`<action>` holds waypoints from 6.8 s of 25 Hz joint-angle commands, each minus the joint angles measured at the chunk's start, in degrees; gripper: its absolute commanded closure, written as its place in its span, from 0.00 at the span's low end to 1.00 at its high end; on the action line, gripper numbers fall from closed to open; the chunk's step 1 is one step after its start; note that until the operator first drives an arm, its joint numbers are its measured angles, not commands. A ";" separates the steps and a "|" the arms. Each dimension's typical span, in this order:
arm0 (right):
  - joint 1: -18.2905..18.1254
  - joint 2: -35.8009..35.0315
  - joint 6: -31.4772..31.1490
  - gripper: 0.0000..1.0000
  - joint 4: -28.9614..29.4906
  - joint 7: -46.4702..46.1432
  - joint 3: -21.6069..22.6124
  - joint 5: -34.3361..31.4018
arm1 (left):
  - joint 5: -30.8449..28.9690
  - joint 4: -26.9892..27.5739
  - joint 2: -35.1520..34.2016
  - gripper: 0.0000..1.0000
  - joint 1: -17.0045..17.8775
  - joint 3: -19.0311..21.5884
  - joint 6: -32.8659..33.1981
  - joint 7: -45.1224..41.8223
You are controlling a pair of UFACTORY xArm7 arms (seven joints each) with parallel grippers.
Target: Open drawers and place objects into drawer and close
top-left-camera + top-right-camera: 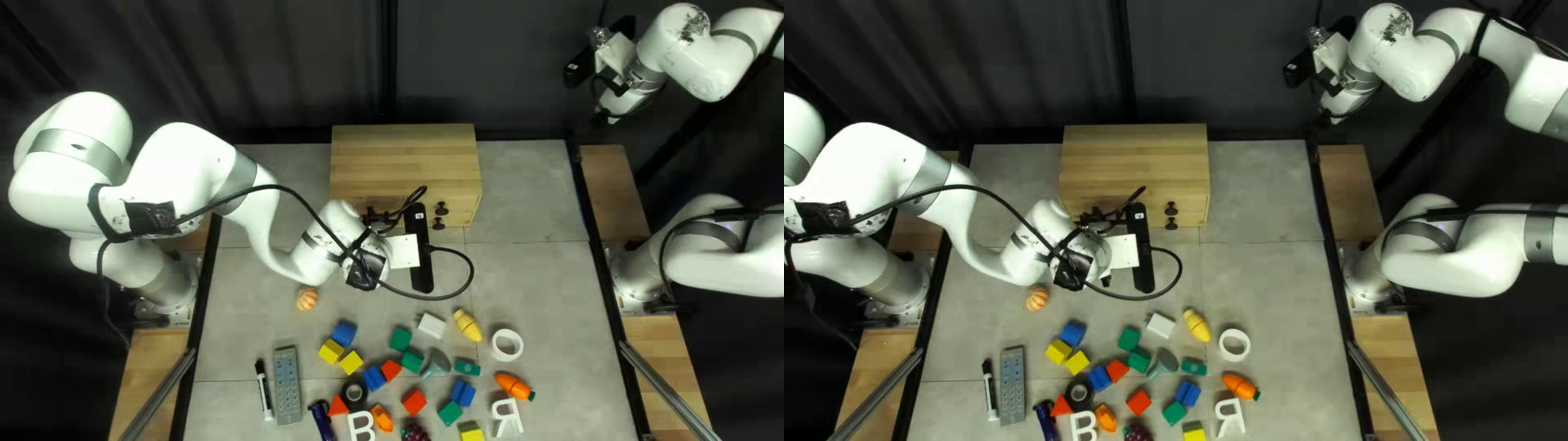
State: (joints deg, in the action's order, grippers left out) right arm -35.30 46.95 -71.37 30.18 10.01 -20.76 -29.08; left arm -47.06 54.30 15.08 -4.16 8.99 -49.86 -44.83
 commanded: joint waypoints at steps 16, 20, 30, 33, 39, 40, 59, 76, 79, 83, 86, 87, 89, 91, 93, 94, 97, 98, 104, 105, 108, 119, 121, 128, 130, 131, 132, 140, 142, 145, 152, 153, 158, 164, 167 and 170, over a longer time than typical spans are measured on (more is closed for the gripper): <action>0.00 0.00 0.00 0.00 0.00 0.00 0.00 0.00 | 0.12 0.09 0.93 0.00 -0.22 -0.34 0.42 -1.07; 0.00 0.00 0.00 0.00 0.00 0.00 0.00 0.00 | 0.07 0.33 1.09 0.00 -0.28 -0.47 0.22 -1.03; 0.00 0.00 0.00 0.00 0.00 0.00 0.00 0.00 | -0.13 0.81 1.83 0.00 -0.46 -0.78 0.25 -1.16; 0.00 0.00 0.00 0.00 0.00 0.00 0.00 0.00 | -0.19 1.02 2.12 0.00 -0.52 -0.88 0.26 -1.23; 0.00 0.00 0.00 0.00 0.00 0.00 0.00 0.00 | -0.28 1.83 2.61 0.00 -0.63 -1.05 -0.01 -0.88; 0.00 0.00 0.00 0.00 0.00 0.00 0.00 0.00 | -0.32 1.84 2.64 0.00 -0.68 -1.11 0.02 -0.87; 0.00 0.00 0.00 0.00 0.00 0.00 0.00 0.00 | 0.37 0.69 2.96 0.00 -0.27 -0.51 1.05 -2.22; 0.00 0.00 0.00 0.00 0.00 0.00 0.00 0.00 | 5.92 1.72 -1.03 0.00 4.38 4.20 -7.00 -2.85; 0.00 0.00 0.00 0.00 0.00 0.00 0.00 0.00 | 6.70 1.89 -2.12 0.00 4.79 4.72 -8.20 -2.45; 0.00 0.00 0.00 0.00 0.00 0.00 0.00 0.00 | 10.91 3.77 -4.61 0.00 4.16 5.36 -9.59 2.43; 0.00 0.00 0.00 0.00 0.00 0.00 0.00 0.00 | 15.91 3.75 -7.43 0.00 3.40 5.74 -9.16 7.29; 0.00 0.00 0.00 0.00 0.00 0.00 0.00 0.00 | 16.94 3.53 -8.09 0.00 3.19 5.74 -8.92 8.34; 0.00 0.00 0.00 0.00 0.00 0.00 0.00 0.00 | 20.39 2.28 -11.00 0.00 2.54 5.54 -7.87 12.09; 0.00 0.00 0.00 0.00 0.00 0.00 0.00 0.00 | 25.28 0.86 -14.85 0.00 1.59 4.55 -6.67 17.96; 0.00 0.00 0.00 0.00 0.00 0.00 0.00 0.00 | 29.59 0.46 -17.12 0.00 0.62 3.19 -5.88 23.06; 0.00 0.00 0.00 0.00 0.00 0.00 0.00 0.00 | 30.98 0.66 -17.56 0.00 0.31 2.71 -5.91 24.64; 0.00 0.00 0.00 0.00 0.00 0.00 0.00 0.00 | 35.04 1.53 -17.96 0.00 -0.80 1.14 -5.91 29.21; 0.00 0.00 0.00 0.00 0.00 0.00 0.00 0.00 | 36.27 1.59 -17.98 0.00 -1.26 0.55 -5.59 30.66; 0.00 0.00 0.00 0.00 0.00 0.00 0.00 0.00 | 41.96 0.16 -18.51 0.00 -3.28 -2.16 -1.73 36.92; 0.00 0.00 0.00 0.00 0.00 0.00 0.00 0.00 | 43.78 -0.19 -18.67 0.00 -3.72 -2.82 -0.85 38.53; 0.00 0.00 0.00 0.00 0.00 0.00 0.00 0.00 | 47.21 -0.72 -18.80 0.00 -4.57 -4.11 0.60 41.69; 0.00 0.00 0.00 0.00 0.00 0.00 0.00 0.00 | 48.55 -3.45 -19.44 0.00 -5.06 -4.94 3.55 45.34; 0.00 0.00 0.00 0.00 0.00 0.00 0.00 0.00 | 46.60 -3.68 -19.15 0.00 -5.11 -4.73 3.86 44.10; 0.00 0.00 0.00 0.00 0.00 0.00 0.00 0.00 | 40.96 -2.37 -16.53 0.00 -4.74 -3.97 3.59 40.65; 0.00 0.00 0.00 0.00 0.00 0.00 0.00 0.00 | 40.06 -2.57 -16.27 0.00 -4.76 -3.96 3.98 39.91; 0.00 0.00 0.00 0.00 0.00 0.00 0.00 0.00 | 39.85 -2.60 -16.20 0.00 -4.78 -3.97 4.04 39.73; 0.00 0.00 0.00 0.00 0.00 0.00 0.00 0.00 | 39.60 -2.60 -16.09 0.00 -4.80 -3.98 4.07 39.50; 0.00 0.00 0.00 0.00 0.00 0.00 0.00 0.00 | 38.44 -3.23 -15.74 0.00 -4.74 -3.89 4.90 37.78; 0.00 0.00 0.00 0.00 0.00 0.00 0.00 0.00 | 38.15 -3.26 -15.65 0.00 -4.69 -3.83 4.99 37.45; 0.00 0.00 0.00 0.00 0.00 0.00 0.00 0.00 | 37.52 -3.50 -15.62 0.00 -4.73 -3.86 5.28 36.94; 0.00 0.00 0.00 0.00 0.00 0.00 0.00 0.00 | 36.63 -3.71 -14.76 0.00 -4.93 -4.07 6.07 35.64; 0.00 0.00 0.00 0.00 0.00 0.00 0.00 0.00 | 36.43 -3.76 -14.46 0.00 -5.03 -4.18 6.28 35.17; 0.00 0.00 0.00 0.00 0.00 0.00 0.00 0.00 | 35.65 -3.51 -13.79 0.00 -5.13 -4.34 6.08 33.48; 0.00 0.00 0.00 0.00 0.00 0.00 0.00 0.00 | 34.46 -2.81 -13.28 0.00 -5.02 -4.32 5.22 31.77; 0.00 0.00 0.00 0.00 0.00 0.00 0.00 0.00 | 33.85 -2.16 -12.90 0.00 -4.92 -4.27 4.64 31.07; 0.00 0.00 0.00 0.00 0.00 0.00 0.00 0.00 | 33.20 -1.64 -12.37 0.00 -4.83 -4.26 4.24 30.42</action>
State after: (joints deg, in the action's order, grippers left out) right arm -35.30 46.95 -71.37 30.18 10.01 -20.76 -29.08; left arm -13.44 52.32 2.36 -9.05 4.71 -45.36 -13.99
